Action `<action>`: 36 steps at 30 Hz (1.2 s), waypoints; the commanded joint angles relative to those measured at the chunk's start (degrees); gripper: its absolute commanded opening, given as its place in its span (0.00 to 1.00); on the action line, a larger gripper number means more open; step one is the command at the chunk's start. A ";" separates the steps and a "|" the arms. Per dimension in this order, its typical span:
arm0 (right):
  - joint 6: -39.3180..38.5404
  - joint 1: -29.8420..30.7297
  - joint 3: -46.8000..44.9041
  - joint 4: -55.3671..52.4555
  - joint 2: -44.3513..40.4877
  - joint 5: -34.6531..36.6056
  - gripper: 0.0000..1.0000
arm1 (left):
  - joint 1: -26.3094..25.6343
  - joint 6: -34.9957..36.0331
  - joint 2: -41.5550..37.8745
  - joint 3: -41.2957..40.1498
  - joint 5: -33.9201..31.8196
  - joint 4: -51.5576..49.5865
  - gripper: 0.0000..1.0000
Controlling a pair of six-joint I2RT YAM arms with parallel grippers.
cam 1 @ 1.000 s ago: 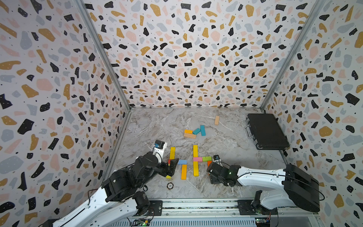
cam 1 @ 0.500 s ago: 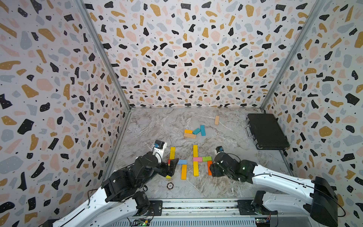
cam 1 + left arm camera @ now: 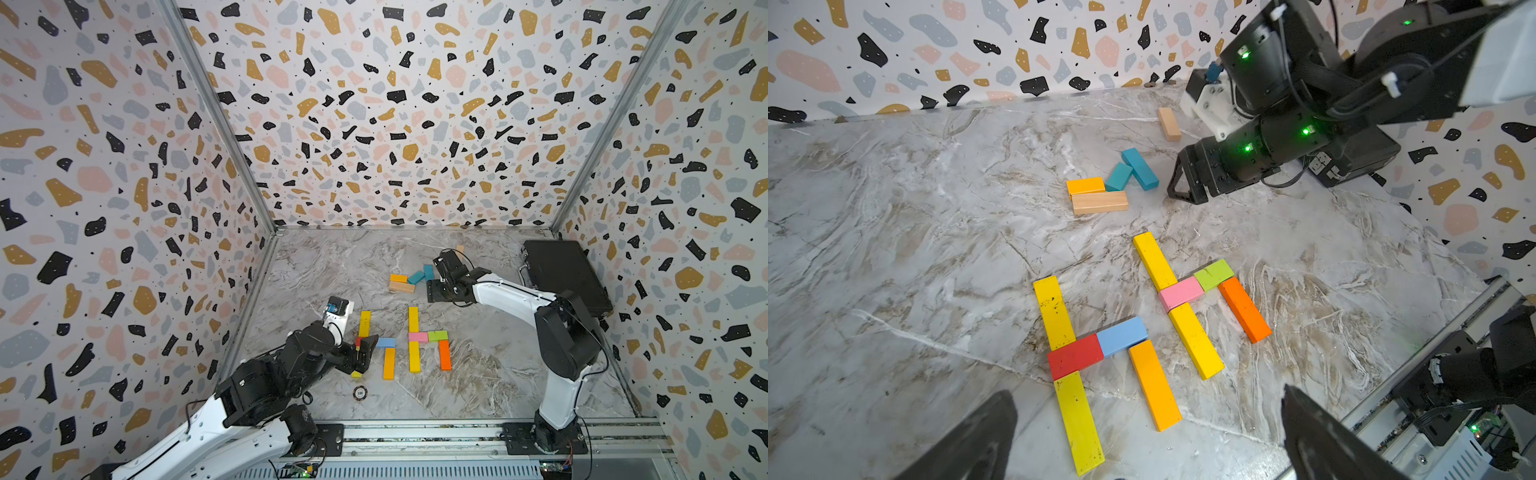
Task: Assemble the letter h with building blocks
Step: Pick up the building block from the center of the board.
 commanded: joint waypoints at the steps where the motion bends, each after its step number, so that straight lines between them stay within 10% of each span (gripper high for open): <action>1: -4.55 -2.10 8.84 -2.79 7.59 -1.06 0.77 | 0.50 0.32 -0.62 -0.01 0.63 1.35 0.99; 11: -8.42 -3.03 19.91 -6.10 18.19 -1.10 0.72 | 0.56 0.33 -0.01 -0.21 0.91 1.86 0.99; 17: -7.49 -3.08 23.48 -9.87 21.95 1.12 0.47 | 0.63 0.29 0.44 -0.22 0.92 1.76 0.99; 23: -7.29 -4.18 6.94 -0.26 9.62 3.00 0.27 | 0.67 0.36 0.44 -0.27 1.17 1.75 0.99; 36: -3.36 -4.03 -24.79 4.57 -19.68 -1.02 0.26 | 0.76 0.43 -0.01 -0.38 1.95 2.40 0.99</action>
